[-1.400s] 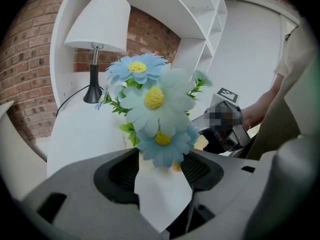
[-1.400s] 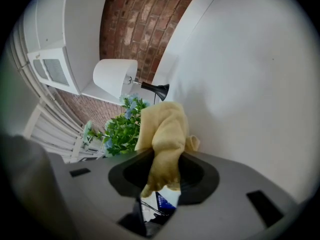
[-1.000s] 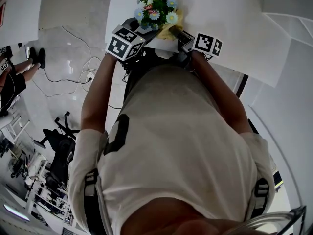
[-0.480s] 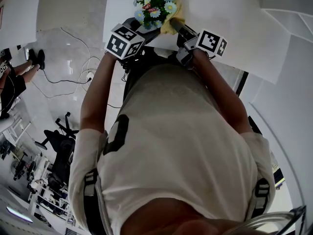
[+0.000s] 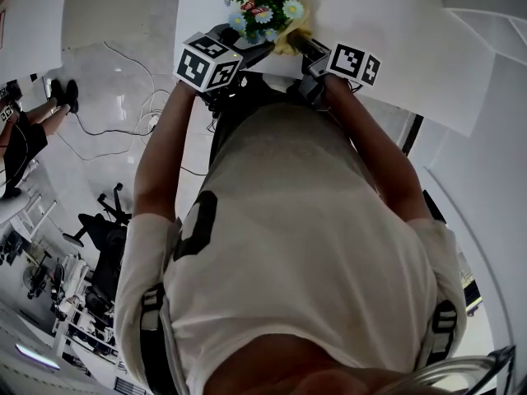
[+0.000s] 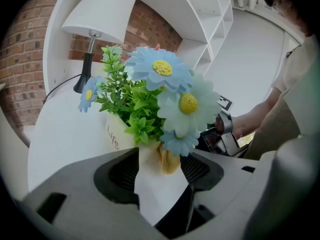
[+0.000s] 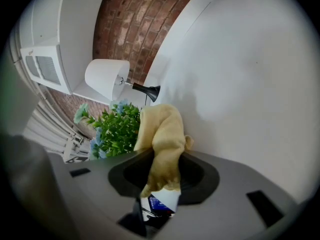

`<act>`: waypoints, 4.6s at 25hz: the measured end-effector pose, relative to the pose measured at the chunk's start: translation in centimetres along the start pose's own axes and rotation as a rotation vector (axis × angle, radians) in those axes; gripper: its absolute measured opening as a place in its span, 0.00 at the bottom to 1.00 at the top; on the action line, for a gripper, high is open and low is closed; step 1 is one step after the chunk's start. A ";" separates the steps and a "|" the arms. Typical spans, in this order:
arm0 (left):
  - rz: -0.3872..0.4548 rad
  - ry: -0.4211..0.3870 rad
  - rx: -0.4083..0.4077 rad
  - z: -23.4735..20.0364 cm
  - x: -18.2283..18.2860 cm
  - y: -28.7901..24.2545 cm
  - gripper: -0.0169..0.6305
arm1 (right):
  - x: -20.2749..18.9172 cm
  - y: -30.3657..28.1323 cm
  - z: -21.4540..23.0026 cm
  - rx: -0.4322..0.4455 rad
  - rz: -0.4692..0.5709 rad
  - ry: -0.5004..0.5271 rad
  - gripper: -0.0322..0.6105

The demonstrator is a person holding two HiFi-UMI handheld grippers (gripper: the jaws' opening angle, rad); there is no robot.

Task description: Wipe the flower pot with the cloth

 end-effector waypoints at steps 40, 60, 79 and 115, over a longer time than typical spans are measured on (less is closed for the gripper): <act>0.026 -0.070 0.056 -2.2 1.9 1.2 0.47 | 1.1 1.0 0.2 0.034 0.060 -0.111 0.24; 0.023 -0.179 0.205 0.1 1.2 -1.9 0.44 | -0.4 -0.2 1.3 0.027 0.028 -0.126 0.24; 0.071 -0.200 0.145 -2.3 2.8 -1.8 0.54 | 2.8 1.2 1.0 0.085 0.127 -0.141 0.24; 0.085 -0.123 0.416 -0.1 -0.6 -1.9 0.54 | 1.8 0.0 2.3 0.038 0.005 -0.021 0.24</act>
Point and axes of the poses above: the fingertips, and each gripper's own axes: y backward along the fingers, z to its right, x out of its top, the point moved 6 cm from there along y, backward along the fingers, and after that the axes turned 2 degrees about z, right-handed, at the moved point
